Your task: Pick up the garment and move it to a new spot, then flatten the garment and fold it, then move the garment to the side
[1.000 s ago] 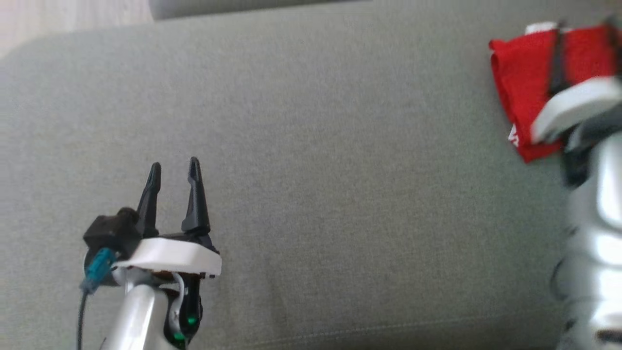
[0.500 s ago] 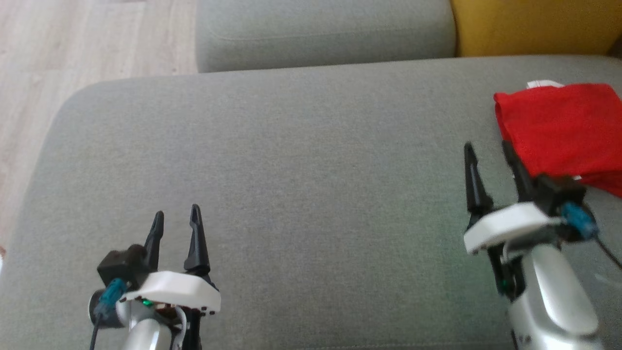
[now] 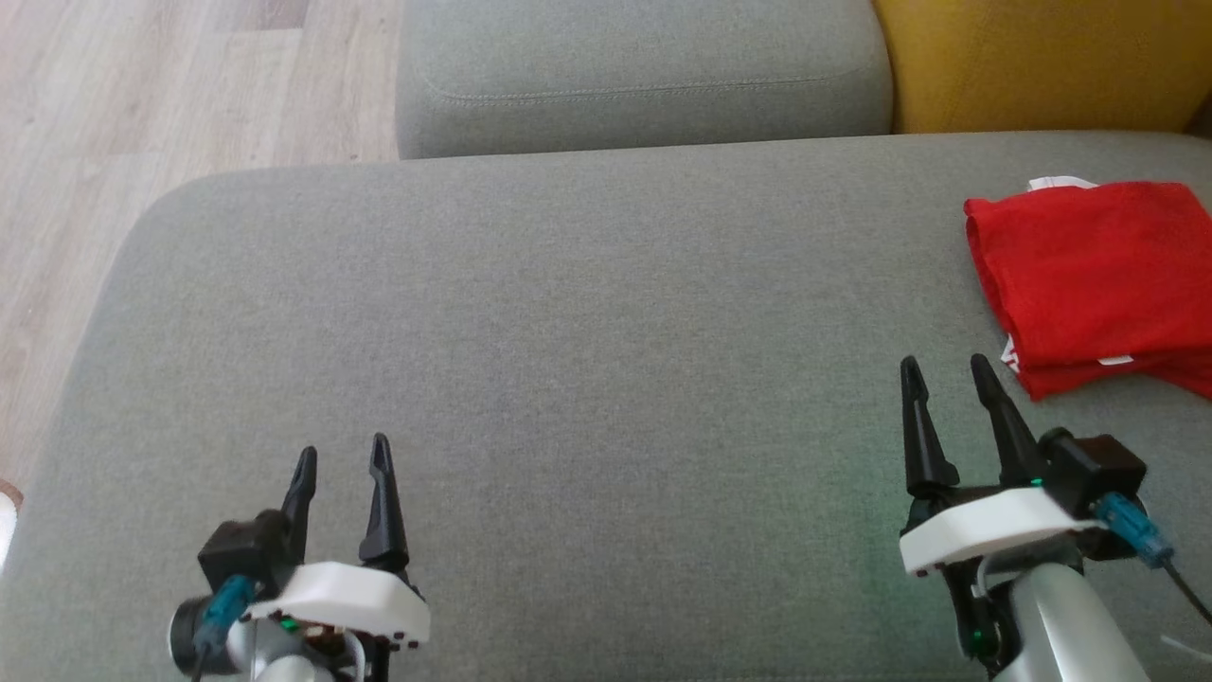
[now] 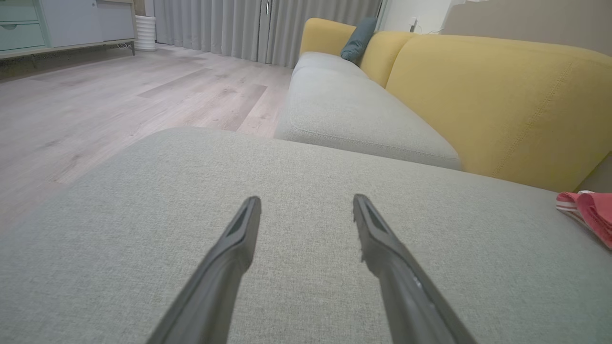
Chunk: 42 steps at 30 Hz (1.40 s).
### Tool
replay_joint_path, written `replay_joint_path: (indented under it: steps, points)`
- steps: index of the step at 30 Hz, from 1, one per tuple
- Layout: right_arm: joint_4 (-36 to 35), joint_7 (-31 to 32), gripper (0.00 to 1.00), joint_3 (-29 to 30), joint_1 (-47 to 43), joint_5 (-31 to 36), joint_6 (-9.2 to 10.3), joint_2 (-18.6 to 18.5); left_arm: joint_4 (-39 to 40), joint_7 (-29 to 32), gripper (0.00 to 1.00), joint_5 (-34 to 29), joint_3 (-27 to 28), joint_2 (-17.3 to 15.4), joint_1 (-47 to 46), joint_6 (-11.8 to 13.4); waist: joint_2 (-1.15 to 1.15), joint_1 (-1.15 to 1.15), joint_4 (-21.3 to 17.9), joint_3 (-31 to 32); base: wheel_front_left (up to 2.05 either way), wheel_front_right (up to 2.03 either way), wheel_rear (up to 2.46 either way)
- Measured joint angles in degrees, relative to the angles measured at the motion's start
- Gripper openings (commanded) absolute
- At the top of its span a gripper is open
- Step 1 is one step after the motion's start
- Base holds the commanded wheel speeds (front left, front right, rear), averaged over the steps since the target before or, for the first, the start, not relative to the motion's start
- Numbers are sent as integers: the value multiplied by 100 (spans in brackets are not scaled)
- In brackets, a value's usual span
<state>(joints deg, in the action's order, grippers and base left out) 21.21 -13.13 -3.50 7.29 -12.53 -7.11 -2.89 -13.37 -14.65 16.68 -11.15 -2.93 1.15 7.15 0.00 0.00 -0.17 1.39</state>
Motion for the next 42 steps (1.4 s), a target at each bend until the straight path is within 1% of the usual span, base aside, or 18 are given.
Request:
replay_joint_path:
  steps: [6,27,28,33,36,42]
  points:
    - [-44,0,100,-8,-3,1,0,0,-4,0,100,0,-91,-1,5,1,0,0,-19,11,0,0,0]
    - [-178,56,100,-18,-118,10,0,1,-79,3,100,4,-137,-13,5,74,0,0,-20,10,0,0,0]
    - [-177,59,0,-18,-118,10,0,1,-82,3,0,7,-137,-13,5,75,0,0,-23,8,0,0,0]
    - [249,65,0,-15,-370,-9,1,22,-505,16,0,16,-133,-1,219,67,0,0,-22,6,0,0,0]
    - [300,114,0,-2,-513,-176,1,24,-545,74,0,193,-121,-1,335,38,0,0,-21,2,0,0,0]
    - [257,204,0,34,-498,-547,1,24,-539,154,0,554,-82,-1,312,-16,0,0,-19,-6,0,0,0]
